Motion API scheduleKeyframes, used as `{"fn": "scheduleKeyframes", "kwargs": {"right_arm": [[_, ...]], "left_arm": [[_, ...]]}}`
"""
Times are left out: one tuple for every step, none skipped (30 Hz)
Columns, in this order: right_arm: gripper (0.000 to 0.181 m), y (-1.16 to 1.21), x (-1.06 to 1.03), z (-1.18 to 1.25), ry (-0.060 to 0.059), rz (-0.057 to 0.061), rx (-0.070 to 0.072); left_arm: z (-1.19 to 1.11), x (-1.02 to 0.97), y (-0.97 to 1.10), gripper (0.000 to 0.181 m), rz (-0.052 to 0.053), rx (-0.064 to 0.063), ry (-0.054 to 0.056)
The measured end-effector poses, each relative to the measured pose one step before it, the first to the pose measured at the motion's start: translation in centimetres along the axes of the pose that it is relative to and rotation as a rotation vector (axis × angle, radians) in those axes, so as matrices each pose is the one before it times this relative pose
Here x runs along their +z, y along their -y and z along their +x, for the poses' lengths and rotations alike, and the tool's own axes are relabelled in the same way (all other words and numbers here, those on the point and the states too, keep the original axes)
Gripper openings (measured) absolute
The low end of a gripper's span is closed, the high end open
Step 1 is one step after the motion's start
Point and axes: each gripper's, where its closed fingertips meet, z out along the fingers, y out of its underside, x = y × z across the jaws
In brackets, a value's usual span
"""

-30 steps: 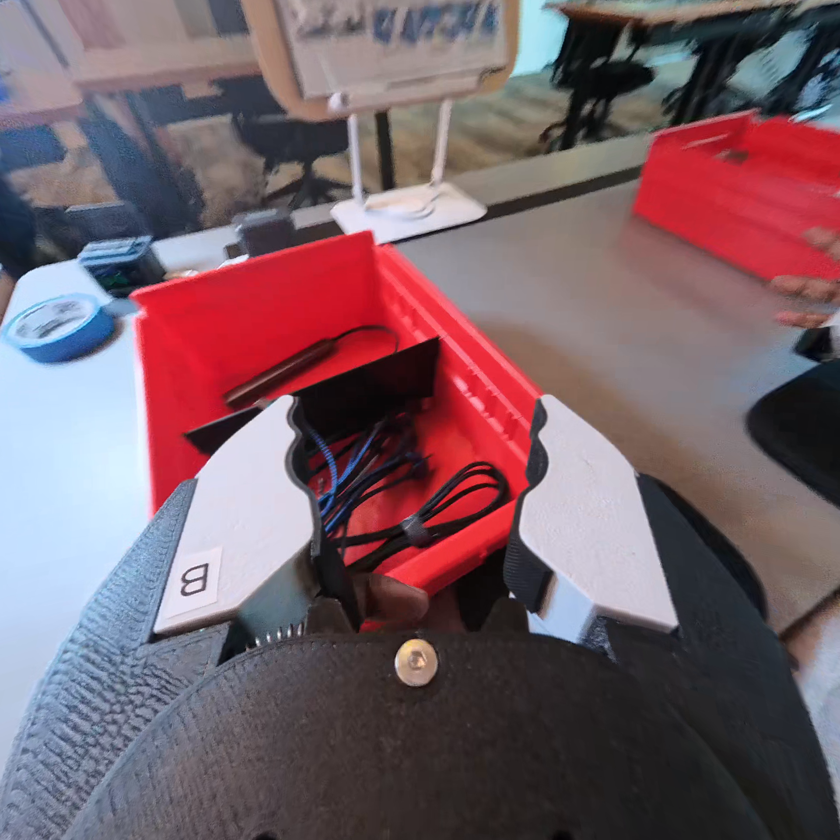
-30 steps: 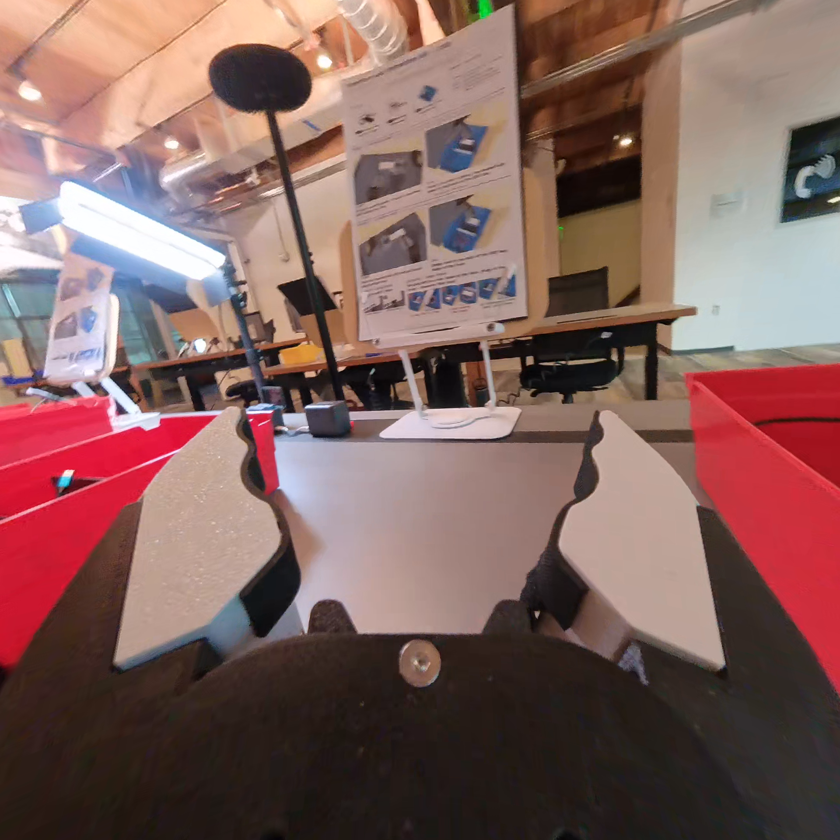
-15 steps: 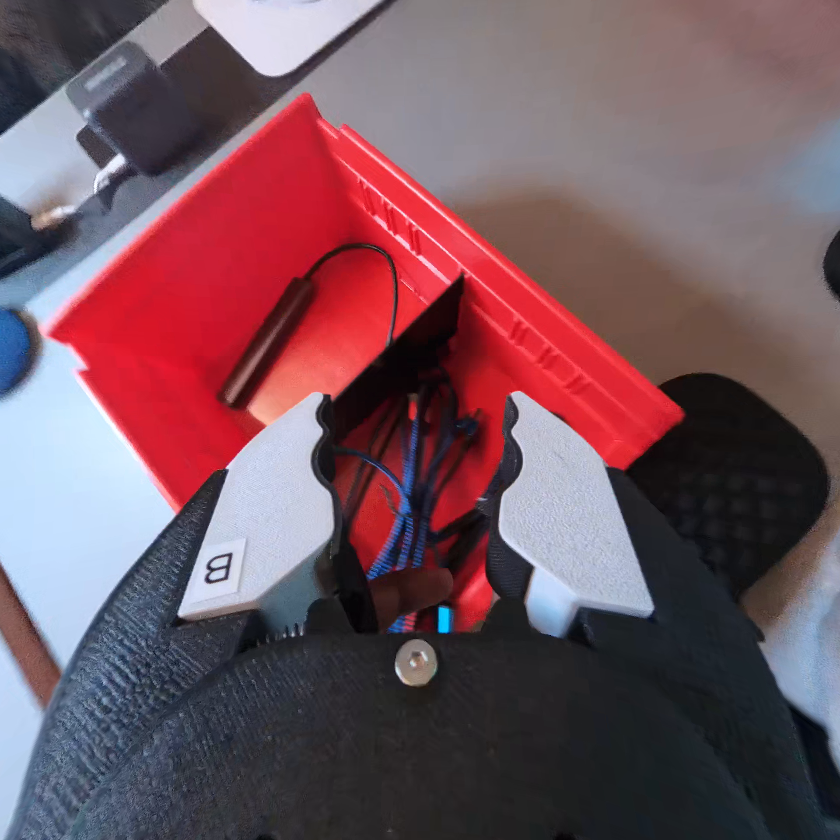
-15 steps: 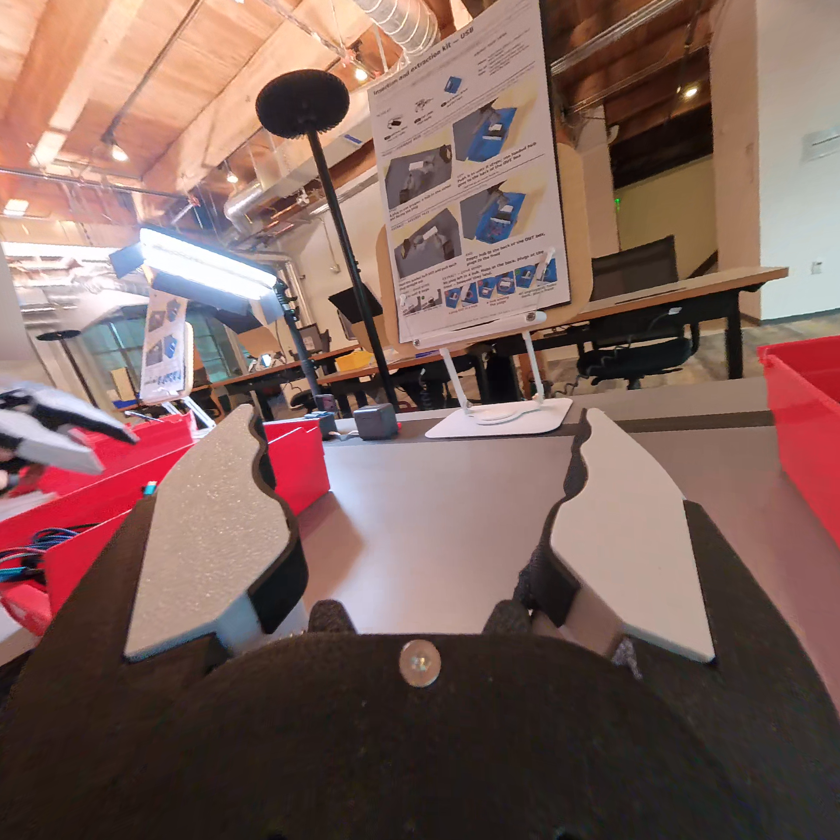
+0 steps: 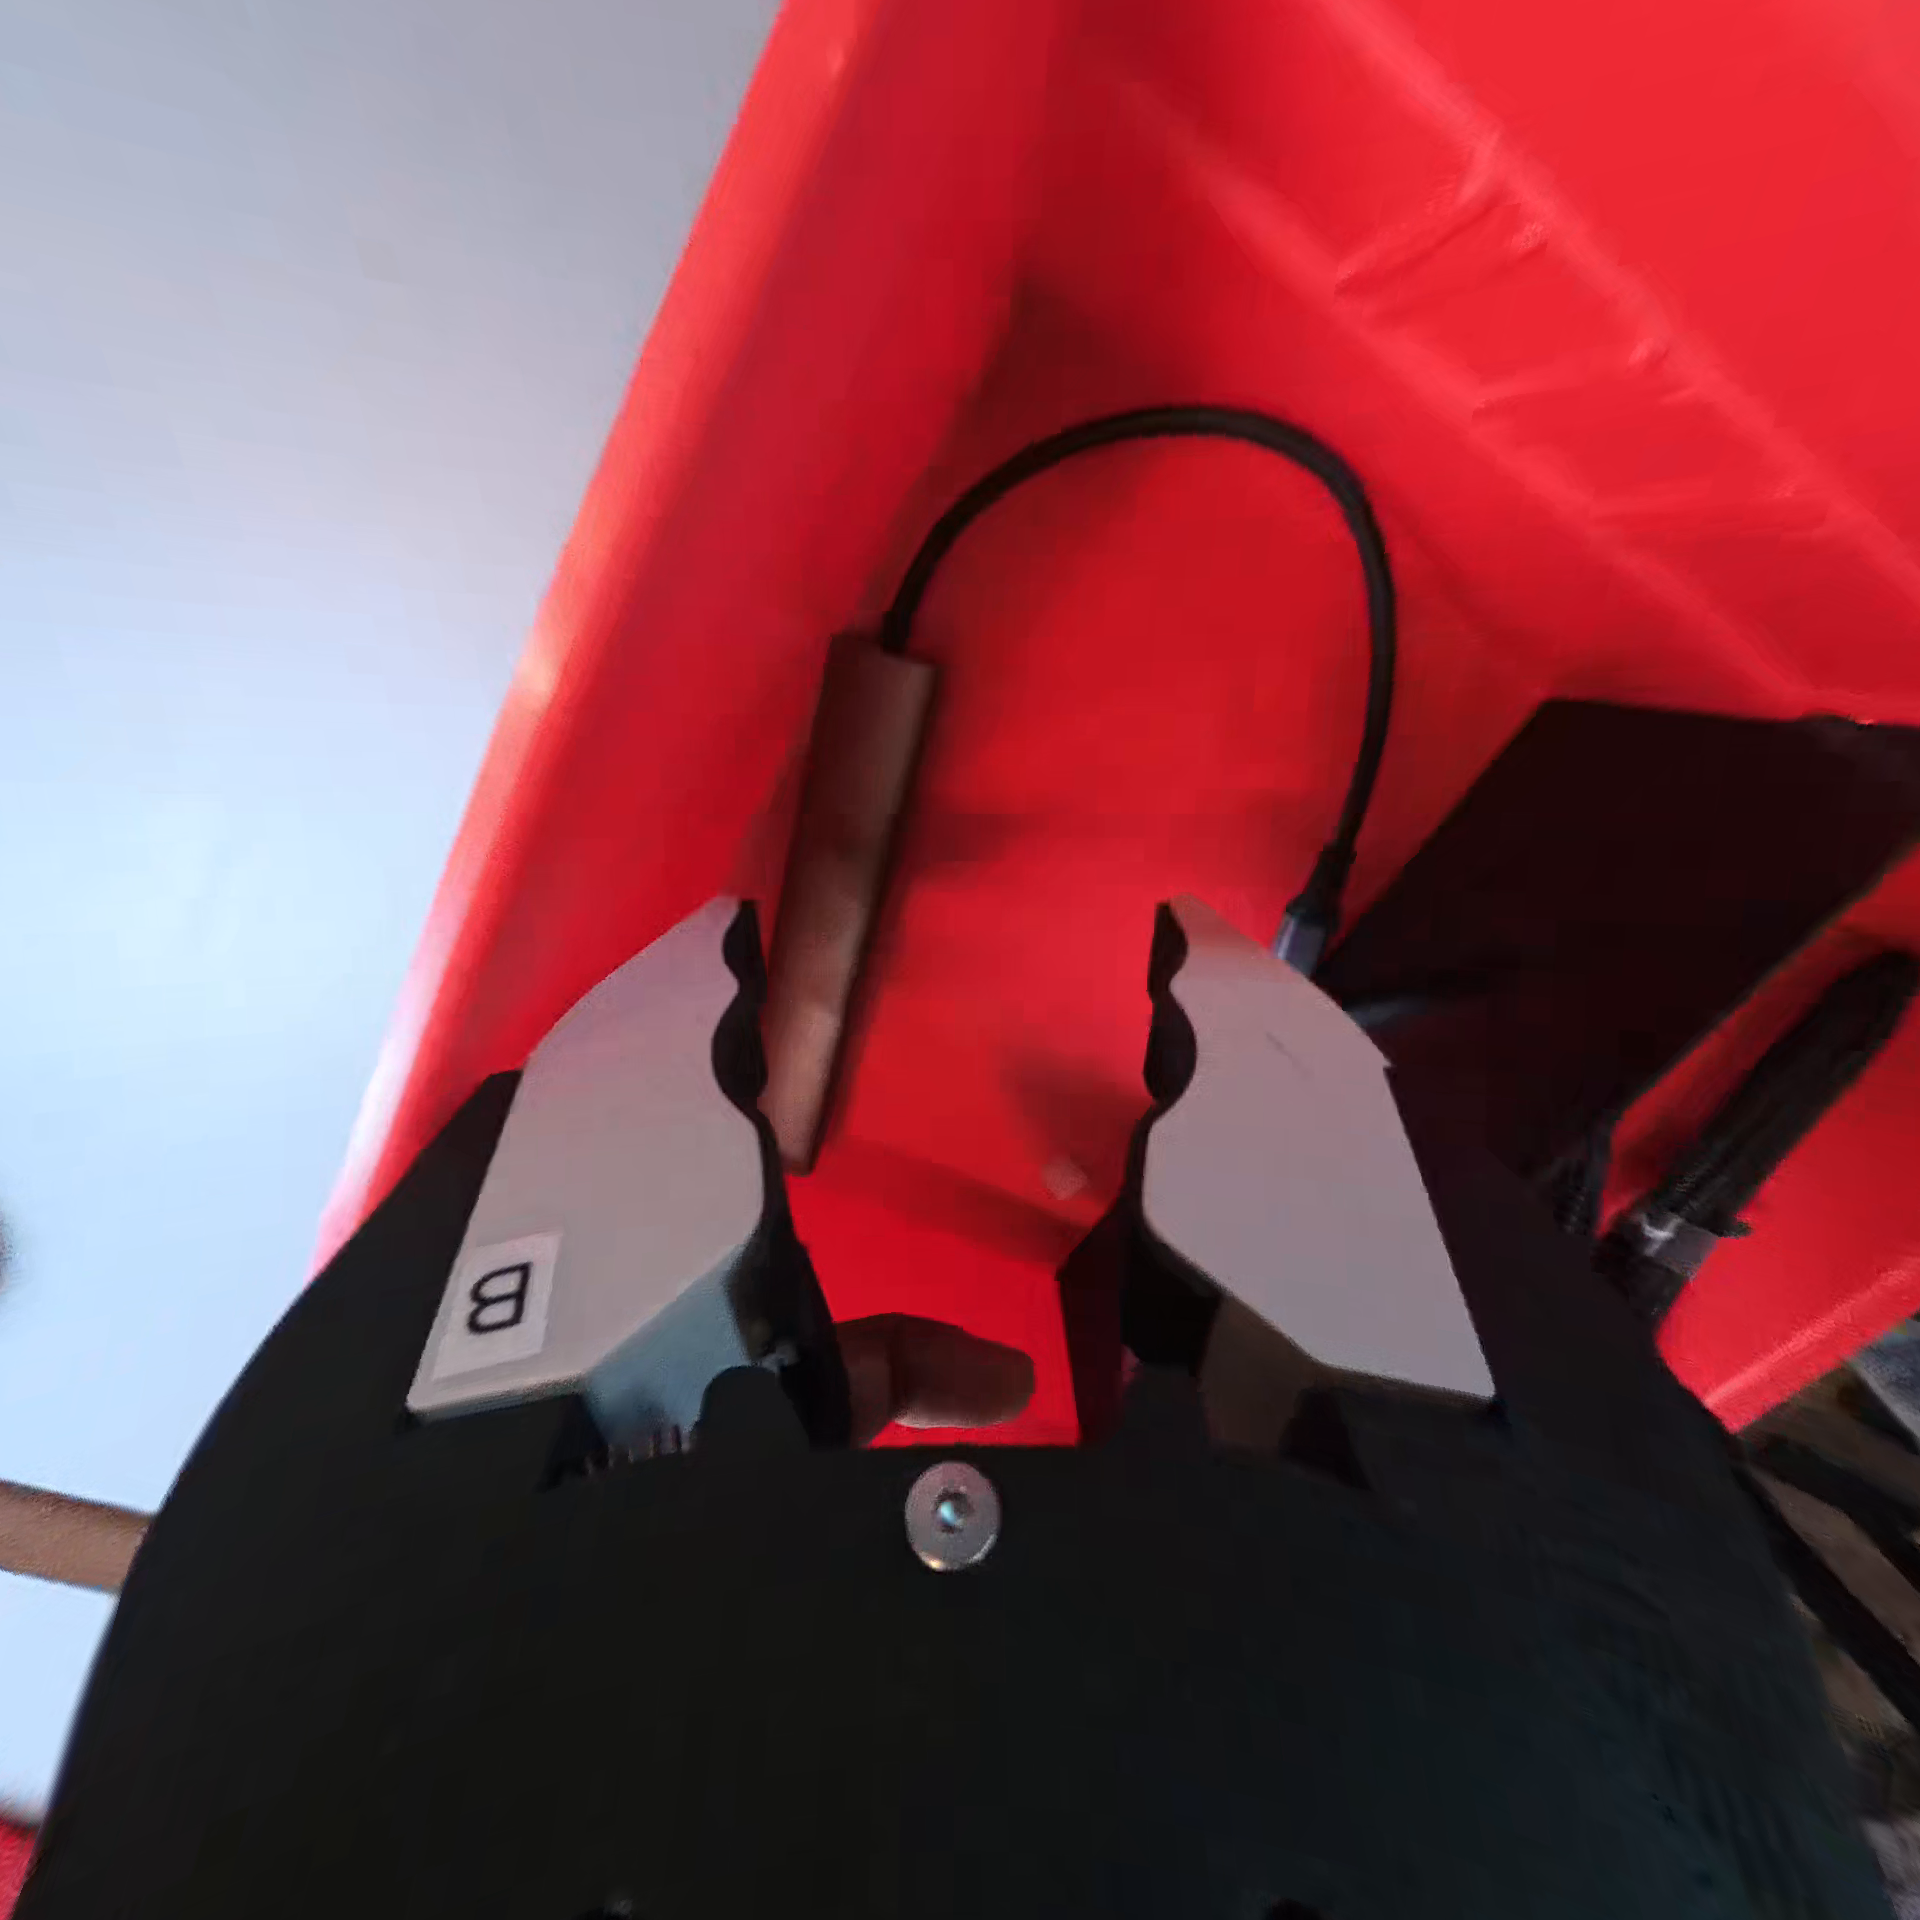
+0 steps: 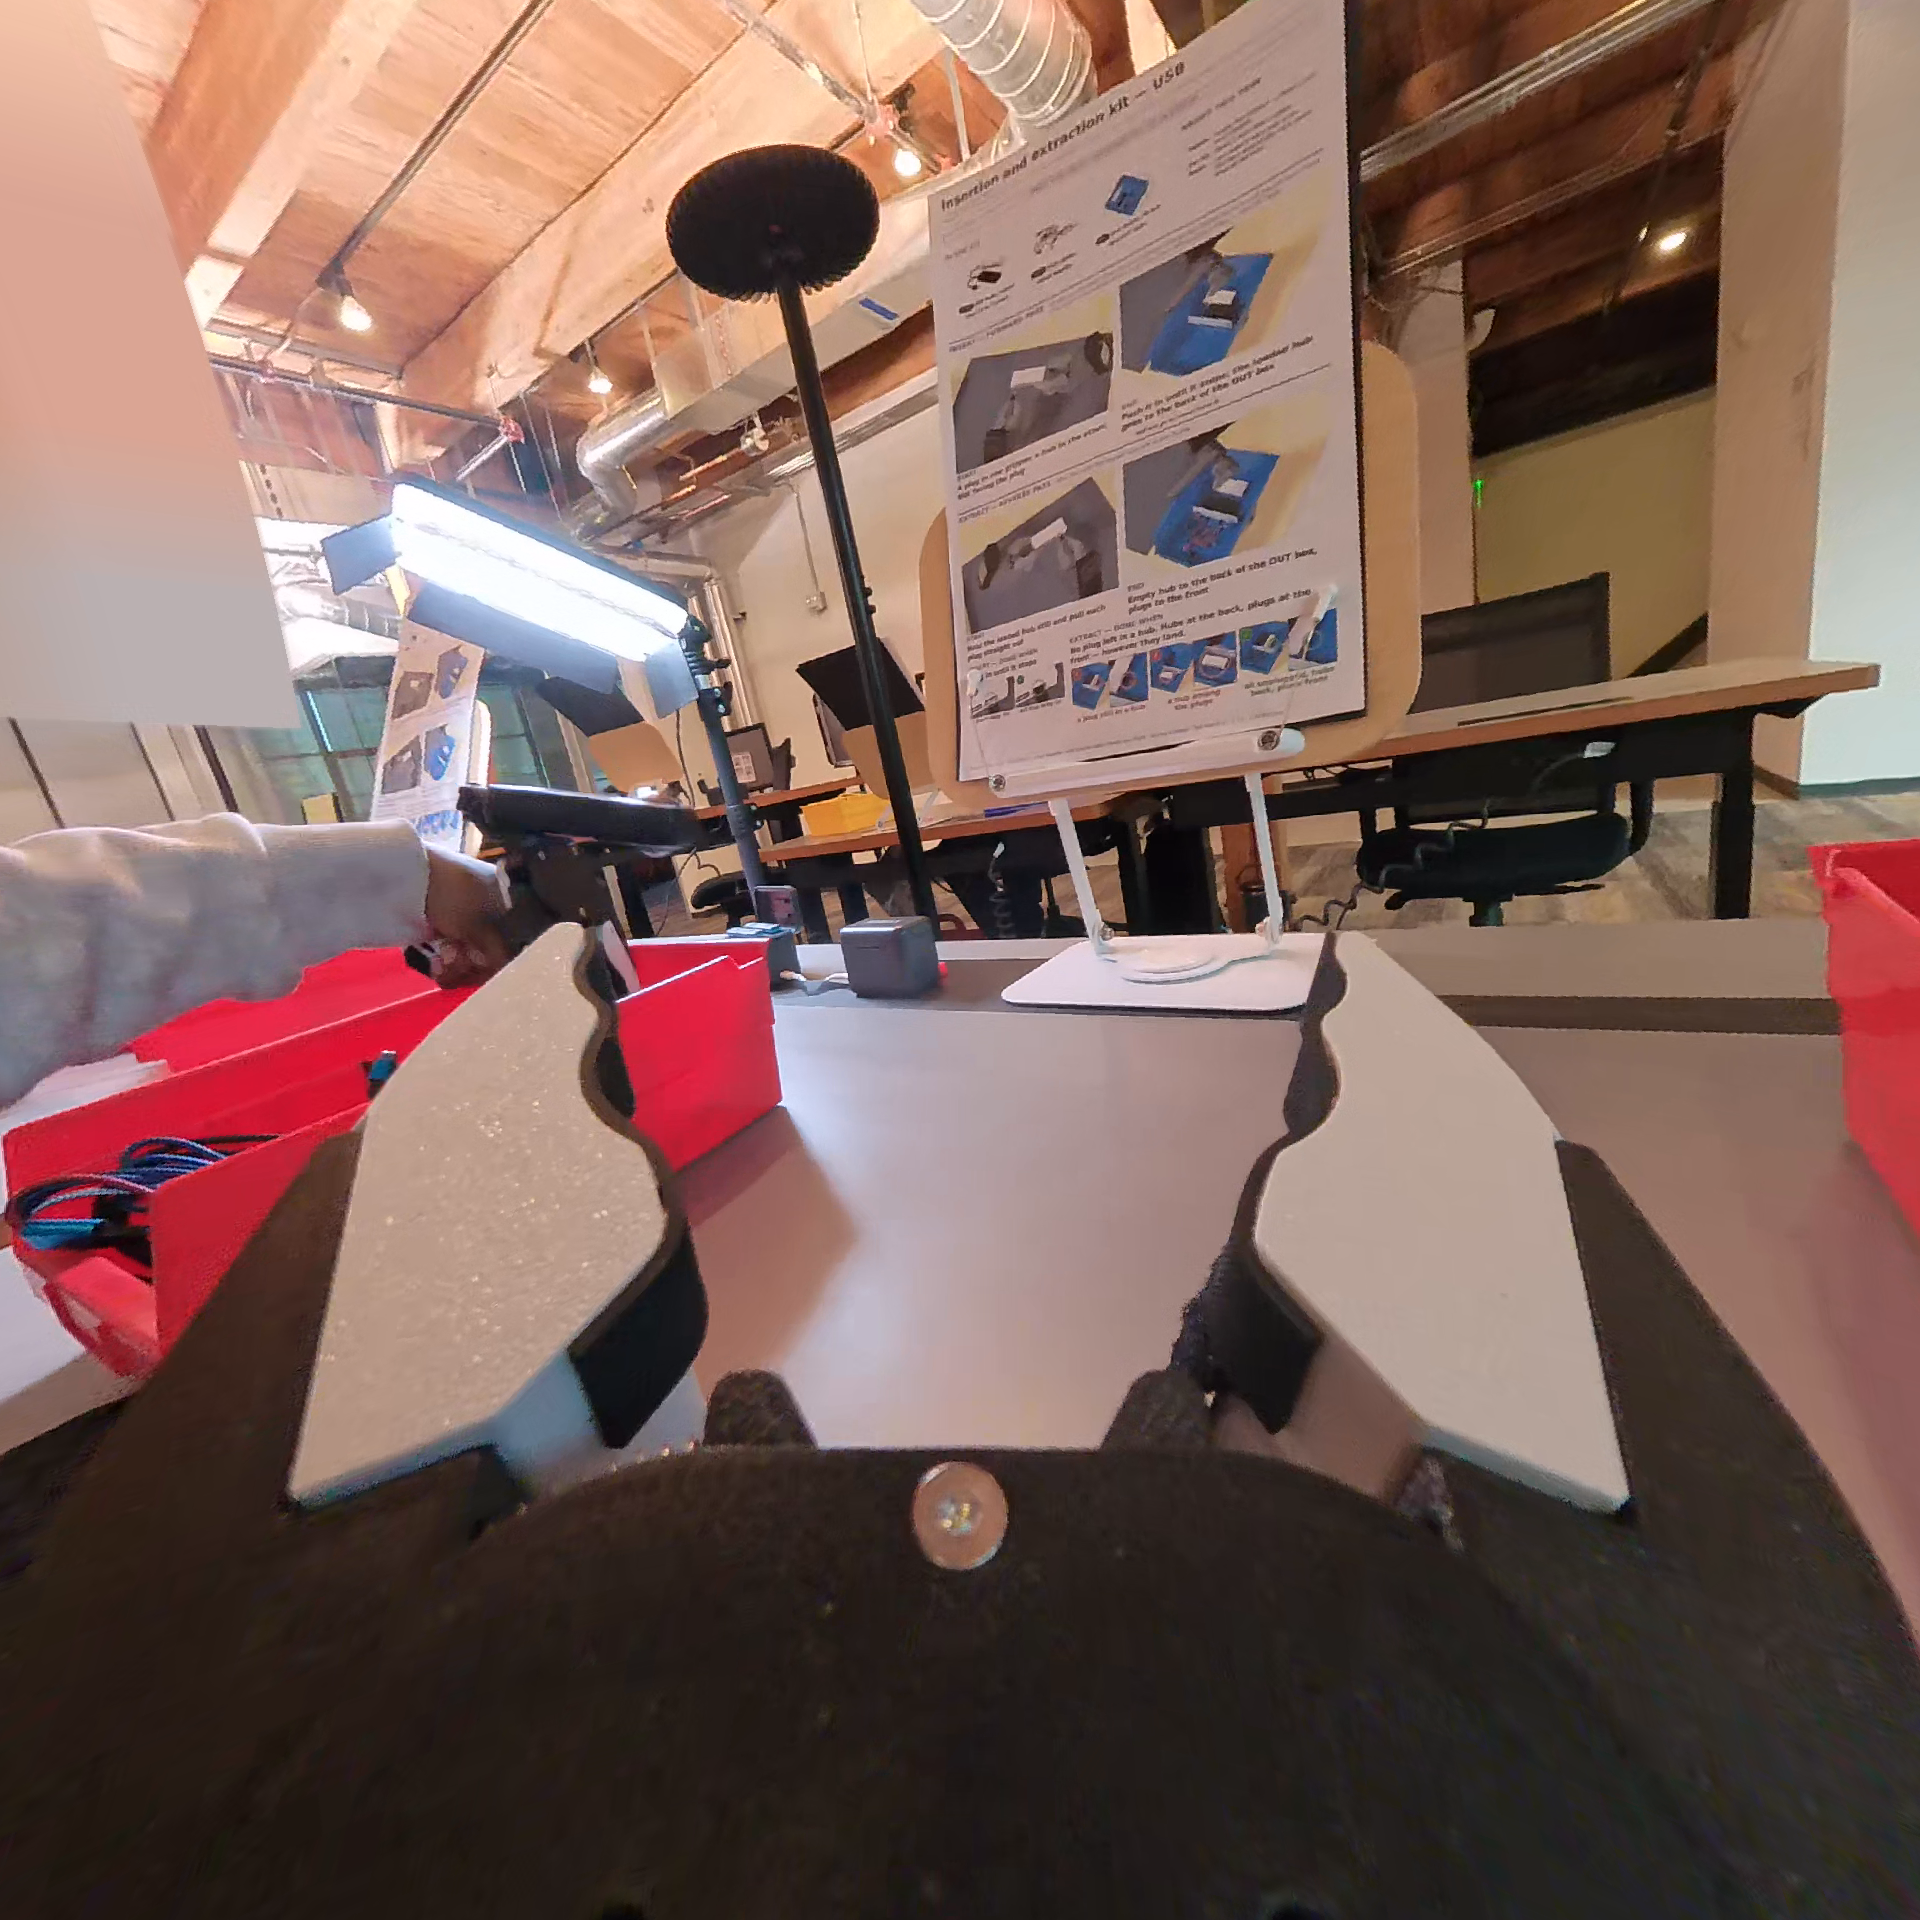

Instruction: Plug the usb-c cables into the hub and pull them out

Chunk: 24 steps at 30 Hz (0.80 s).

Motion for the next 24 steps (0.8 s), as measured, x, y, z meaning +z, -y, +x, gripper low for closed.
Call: {"fn": "scheduleKeyframes", "kwargs": {"right_arm": [[0.124, 0.023, -0.024, 0.027, -0.0012, 0.0012, -0.0048], [0.123, 0.037, -0.009, -0.006, 0.0018, 0.0019, 0.0003], [0.123, 0.047, 0.003, -0.027, 0.0036, 0.0032, 0.0041], [0.123, 0.036, 0.006, -0.031, 0.0031, 0.0024, 0.0061], [0.122, 0.008, 0.006, -0.006, 0.0016, 0.0006, 0.0050], [0.122, 0.005, -0.016, 0.021, -0.0008, 0.0003, 0.0022], [0.122, 0.005, -0.011, 0.031, -0.0018, 0.0007, -0.0004], [0.122, 0.000, -0.016, 0.017, -0.0014, 0.0004, -0.0012], [0.122, -0.005, -0.005, -0.028, 0.0013, -0.0003, -0.0003], [0.122, -0.011, 0.008, -0.068, 0.0040, -0.0012, 0.0016], [0.122, -0.023, 0.017, -0.093, 0.0046, -0.0008, 0.0020], [0.121, 0.000, 0.012, -0.051, 0.0020, -0.0002, 0.0009], [0.121, 0.000, 0.010, -0.027, 0.0001, 0.0000, -0.0008], [0.121, -0.013, 0.006, 0.009, -0.0012, -0.0005, -0.0013], [0.121, -0.024, 0.017, 0.020, -0.0018, -0.0018, -0.0005], [0.120, -0.019, 0.002, -0.011, -0.0004, -0.0016, -0.0002], [0.120, -0.002, 0.000, -0.039, 0.0005, -0.0003, -0.0006], [0.120, 0.000, 0.004, -0.059, 0.0009, -0.0005, -0.0018], [0.119, 0.009, -0.013, -0.095, 0.0022, -0.0006, -0.0031], [0.118, -0.013, -0.008, -0.113, 0.0032, -0.0004, -0.0039], [0.117, -0.067, 0.017, -0.127, 0.0036, -0.0031, -0.0048], [0.117, -0.116, 0.043, -0.184, 0.0059, -0.0073, -0.0069], [0.117, -0.149, 0.062, -0.233, 0.0076, -0.0099, -0.0102], [0.117, -0.155, 0.049, -0.290, 0.0092, -0.0101, -0.0146]], "left_arm": [[-0.108, 0.572, -0.242, 0.072, -0.0239, -0.0206, -0.0132], [-0.414, 0.606, -0.306, 0.071, -0.0258, -0.0197, 0.0192], [-0.417, 0.644, -0.406, 0.071, -0.0296, -0.0086, 0.0293], [-0.304, 0.738, -0.431, 0.073, -0.0269, -0.0060, 0.0256], [-0.059, 0.625, -0.339, 0.078, -0.0172, -0.0006, 0.0125], [0.303, 0.009, 0.080, 0.081, 0.0143, 0.0071, -0.0081], [0.444, -0.172, -0.220, 0.077, -0.0056, 0.0178, -0.0157], [0.892, -0.178, -0.587, 0.070, -0.0319, 0.0165, -0.0452], [0.919, -0.134, -0.607, 0.063, -0.0349, 0.0162, -0.0442], [0.560, 0.000, -0.434, 0.058, -0.0283, 0.0150, -0.0200], [-0.121, 0.074, -0.142, 0.055, -0.0106, 0.0164, 0.0276], [-0.374, 0.084, 0.006, 0.054, -0.0031, 0.0209, 0.0445], [-0.481, 0.086, 0.082, 0.054, 0.0040, 0.0241, 0.0485], [-0.257, 0.036, 0.170, 0.056, 0.0126, 0.0227, 0.0236], [0.015, 0.008, 0.053, 0.056, 0.0113, -0.0010, -0.0060], [-0.053, -0.007, 0.079, 0.055, 0.0186, -0.0134, -0.0057], [-0.156, -0.022, 0.095, 0.050, 0.0198, -0.0211, 0.0007], [-0.107, -0.057, 0.083, 0.035, 0.0180, -0.0317, -0.0020], [0.022, -0.008, 0.000, 0.025, 0.0098, -0.0279, -0.0011], [0.016, -0.012, -0.019, 0.024, 0.0053, -0.0058, 0.0104], [0.018, -0.023, -0.014, 0.024, 0.0030, 0.0045, 0.0157], [0.010, -0.021, 0.001, 0.024, 0.0026, 0.0089, 0.0158], [-0.009, -0.021, 0.015, 0.024, 0.0041, 0.0069, 0.0123], [-0.005, -0.009, 0.007, 0.024, 0.0050, -0.0008, 0.0060]]}}
